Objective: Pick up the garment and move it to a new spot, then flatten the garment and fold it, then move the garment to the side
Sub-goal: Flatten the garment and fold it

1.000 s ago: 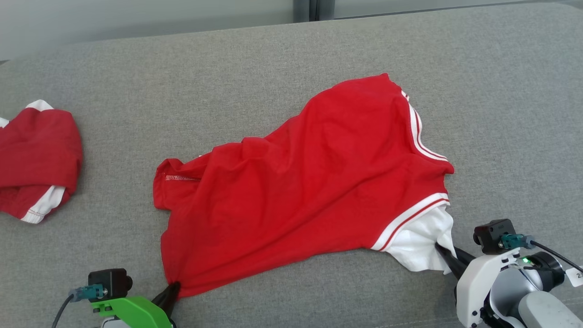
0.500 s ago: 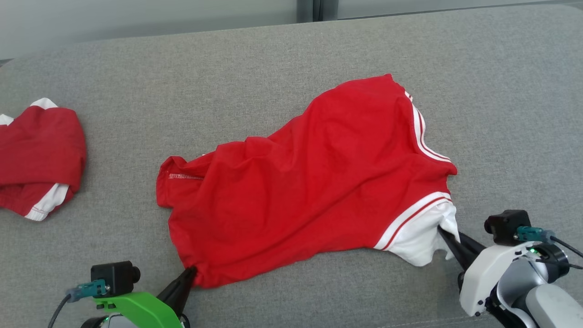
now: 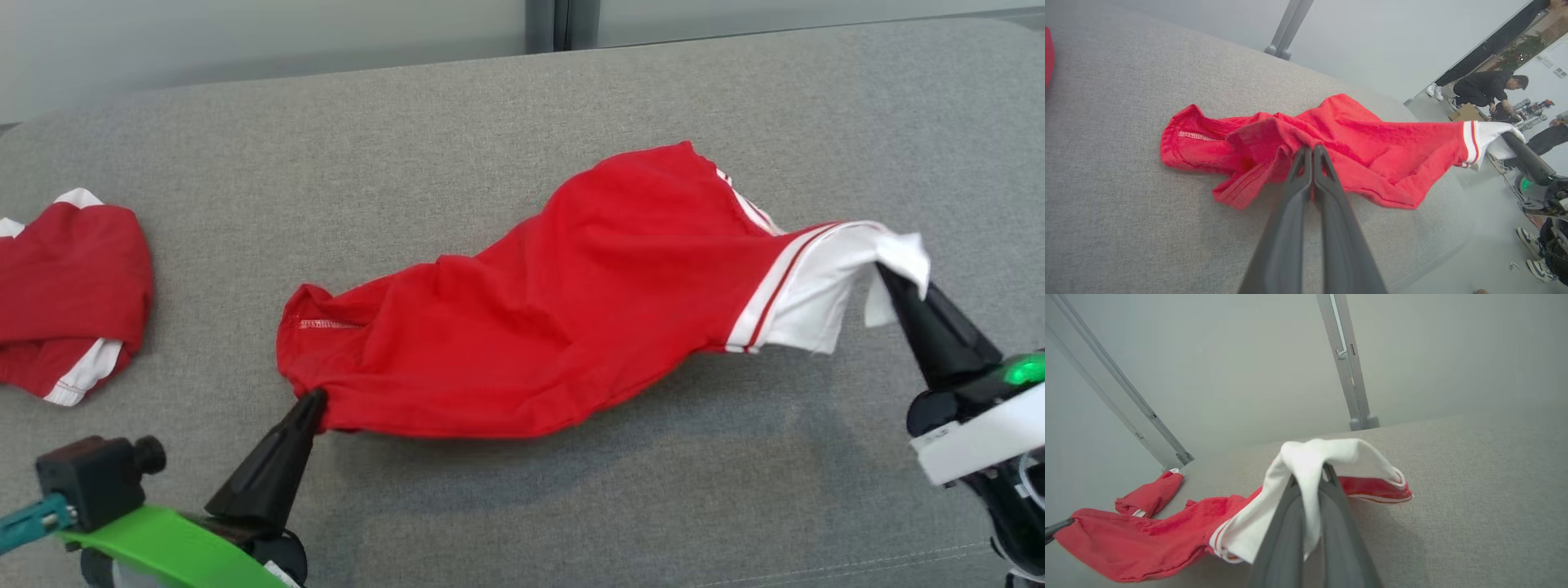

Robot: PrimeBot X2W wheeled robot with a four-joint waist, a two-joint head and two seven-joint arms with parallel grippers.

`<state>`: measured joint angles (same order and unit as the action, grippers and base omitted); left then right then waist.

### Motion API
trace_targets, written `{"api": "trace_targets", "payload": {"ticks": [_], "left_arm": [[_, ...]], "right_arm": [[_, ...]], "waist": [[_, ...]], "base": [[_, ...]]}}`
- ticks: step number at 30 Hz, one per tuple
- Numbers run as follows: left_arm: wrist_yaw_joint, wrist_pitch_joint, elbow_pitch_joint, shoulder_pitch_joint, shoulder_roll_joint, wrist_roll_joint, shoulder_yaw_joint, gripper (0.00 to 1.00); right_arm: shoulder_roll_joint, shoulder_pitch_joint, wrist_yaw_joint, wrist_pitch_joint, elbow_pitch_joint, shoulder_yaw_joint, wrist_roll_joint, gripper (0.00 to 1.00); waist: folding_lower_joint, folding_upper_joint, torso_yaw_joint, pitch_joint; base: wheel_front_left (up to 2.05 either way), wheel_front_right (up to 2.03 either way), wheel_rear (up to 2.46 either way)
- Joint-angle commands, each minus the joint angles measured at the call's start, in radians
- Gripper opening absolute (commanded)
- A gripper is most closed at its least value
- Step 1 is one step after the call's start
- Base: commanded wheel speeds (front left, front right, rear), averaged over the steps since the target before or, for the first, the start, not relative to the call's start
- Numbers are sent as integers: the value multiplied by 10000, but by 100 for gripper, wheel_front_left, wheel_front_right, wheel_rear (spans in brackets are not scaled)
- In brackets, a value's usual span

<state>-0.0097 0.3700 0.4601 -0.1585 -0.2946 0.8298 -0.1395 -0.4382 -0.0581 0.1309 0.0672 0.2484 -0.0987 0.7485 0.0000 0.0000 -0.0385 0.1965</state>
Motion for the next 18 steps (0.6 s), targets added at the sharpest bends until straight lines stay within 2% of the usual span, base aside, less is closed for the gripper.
{"api": "trace_targets", "payload": {"ticks": [1, 6, 11, 15, 18], "left_arm": [[2, 34, 361, -66, -33, 193, 137, 0], [99, 351, 2057, 363, -319, 715, 657, 0], [504, 1137, 3282, 1809, -726, 1239, 1122, 0], [885, 2151, 2882, 4311, -1447, 1325, 1365, 0], [1287, 2703, 1580, 6751, -1544, 1502, 1312, 0]], "right_arm": [[-68, 163, -3, -96, 388, 219, 341, 0], [-649, 96, -2, 136, 2177, 1282, 1288, 0], [-1374, -1059, -2, 889, 3385, 2133, 1963, 0], [-1855, -3113, -2, 1716, 3094, 2299, 2264, 0], [-1746, -5289, -2, 2298, 2023, 1862, 2309, 0]], "waist": [[0, 0, -58, -68], [0, 0, -200, -84], [0, 0, -340, 553], [0, 0, -292, 1673], [0, 0, -242, 2559]], "base": [[0, 0, 0], [0, 0, 0], [0, 0, 0], [0, 0, 0], [0, 0, 0]]}}
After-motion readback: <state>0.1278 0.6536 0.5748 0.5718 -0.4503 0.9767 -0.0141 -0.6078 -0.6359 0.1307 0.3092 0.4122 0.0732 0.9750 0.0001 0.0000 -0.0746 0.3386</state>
